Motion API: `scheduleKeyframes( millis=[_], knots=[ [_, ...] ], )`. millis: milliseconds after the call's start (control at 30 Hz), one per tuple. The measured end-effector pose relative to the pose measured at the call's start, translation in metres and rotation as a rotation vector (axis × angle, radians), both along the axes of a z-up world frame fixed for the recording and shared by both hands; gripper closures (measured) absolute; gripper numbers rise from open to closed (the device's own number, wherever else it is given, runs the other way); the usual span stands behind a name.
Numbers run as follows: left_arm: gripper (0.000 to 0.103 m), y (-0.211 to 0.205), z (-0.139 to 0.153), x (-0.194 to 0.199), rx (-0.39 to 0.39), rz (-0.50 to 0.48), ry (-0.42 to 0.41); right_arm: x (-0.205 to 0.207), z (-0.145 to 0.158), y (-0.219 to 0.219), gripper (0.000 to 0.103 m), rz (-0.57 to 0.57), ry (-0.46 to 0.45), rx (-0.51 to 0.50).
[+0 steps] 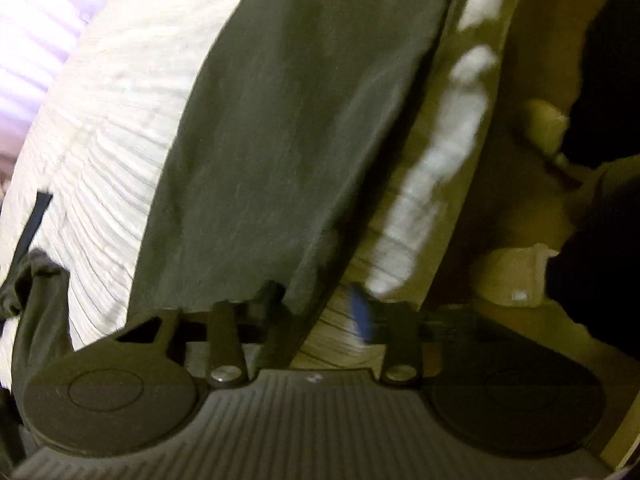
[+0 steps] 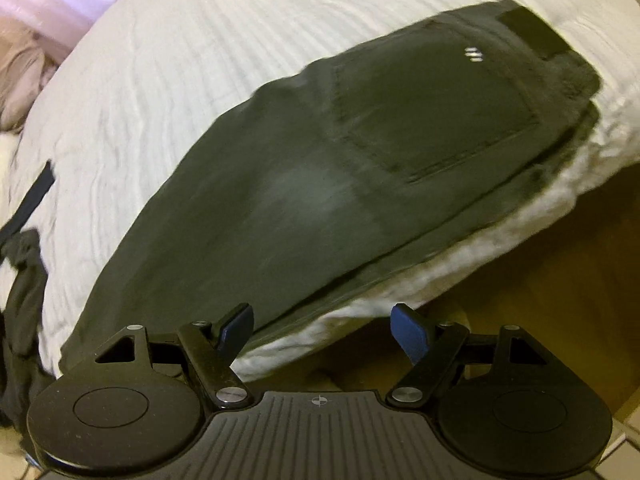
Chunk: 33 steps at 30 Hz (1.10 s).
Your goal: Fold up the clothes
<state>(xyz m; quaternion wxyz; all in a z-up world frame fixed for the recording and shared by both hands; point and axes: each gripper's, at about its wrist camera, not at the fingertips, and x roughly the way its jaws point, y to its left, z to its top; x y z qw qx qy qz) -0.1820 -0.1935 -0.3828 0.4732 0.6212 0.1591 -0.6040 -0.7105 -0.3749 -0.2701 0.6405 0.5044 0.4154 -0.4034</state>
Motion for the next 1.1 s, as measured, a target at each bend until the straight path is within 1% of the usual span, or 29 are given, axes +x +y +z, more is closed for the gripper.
scheduleKeyframes(
  millis=[67, 167, 267, 300, 400, 433, 467, 533, 600, 667, 700, 767, 800, 833, 867, 900, 933, 967, 1033, 1100],
  knots=[
    [0.097, -0.006, -0.002, 0.007, 0.036, 0.012, -0.008, -0.016, 0.001, -0.01, 0.024, -0.025, 0.006, -0.006],
    [0.097, -0.014, 0.001, 0.01, 0.091, 0.013, -0.049, -0.043, -0.004, -0.031, 0.024, -0.082, -0.002, -0.016],
    [0.097, -0.024, 0.013, 0.004, 0.134, 0.03, -0.076, -0.079, -0.018, -0.058, 0.024, -0.204, -0.04, -0.002],
    [0.096, -0.031, 0.017, -0.005, 0.133, 0.022, -0.076, -0.092, -0.023, -0.066, 0.024, -0.25, -0.057, 0.001],
    [0.095, -0.052, 0.03, -0.035, 0.126, -0.011, -0.073, -0.128, -0.039, -0.093, 0.024, -0.362, -0.102, -0.007],
    [0.09, -0.06, 0.034, -0.045, 0.123, -0.022, -0.072, -0.138, -0.043, -0.1, 0.024, -0.382, -0.106, -0.014],
    [0.089, -0.067, 0.039, -0.055, 0.121, -0.032, -0.071, -0.147, -0.048, -0.107, 0.024, -0.401, -0.112, -0.021],
    [0.082, -0.081, 0.047, -0.075, 0.116, -0.054, -0.069, -0.166, -0.054, -0.118, 0.024, -0.436, -0.143, -0.041],
    [0.078, -0.096, 0.056, -0.095, 0.111, -0.076, -0.067, -0.186, -0.061, -0.126, 0.024, -0.492, -0.191, -0.049],
    [0.078, -0.115, 0.059, -0.126, 0.076, -0.114, -0.011, -0.206, -0.07, -0.134, 0.024, -0.549, -0.246, -0.049],
    [0.076, -0.124, 0.06, -0.142, 0.057, -0.134, 0.018, -0.212, -0.073, -0.137, 0.025, -0.564, -0.279, -0.049],
    [0.067, -0.139, 0.058, -0.181, 0.02, -0.226, 0.066, -0.221, -0.079, -0.142, 0.025, -0.577, -0.355, -0.053],
    [0.058, -0.147, 0.056, -0.201, 0.002, -0.274, 0.09, -0.222, -0.08, -0.143, 0.025, -0.569, -0.385, -0.051],
    [0.053, -0.152, 0.053, -0.219, -0.013, -0.323, 0.101, -0.222, -0.082, -0.144, 0.025, -0.563, -0.411, -0.047],
    [0.053, -0.158, 0.049, -0.239, -0.021, -0.374, 0.117, -0.223, -0.085, -0.145, 0.025, -0.563, -0.415, -0.037],
    [0.053, -0.163, 0.044, -0.255, -0.022, -0.411, 0.127, -0.223, -0.089, -0.147, 0.033, -0.567, -0.42, -0.026],
    [0.053, -0.168, 0.039, -0.271, -0.022, -0.446, 0.135, -0.226, -0.094, -0.148, 0.046, -0.586, -0.427, -0.006],
    [0.053, -0.173, 0.036, -0.286, -0.029, -0.472, 0.129, -0.229, -0.099, -0.15, 0.068, -0.604, -0.434, 0.012],
    [0.056, -0.182, 0.023, -0.302, -0.04, -0.5, 0.106, -0.234, -0.103, -0.152, 0.069, -0.62, -0.444, 0.03],
    [0.061, -0.191, 0.012, -0.313, -0.027, -0.511, 0.087, -0.237, -0.104, -0.155, 0.078, -0.599, -0.445, 0.038]
  ],
)
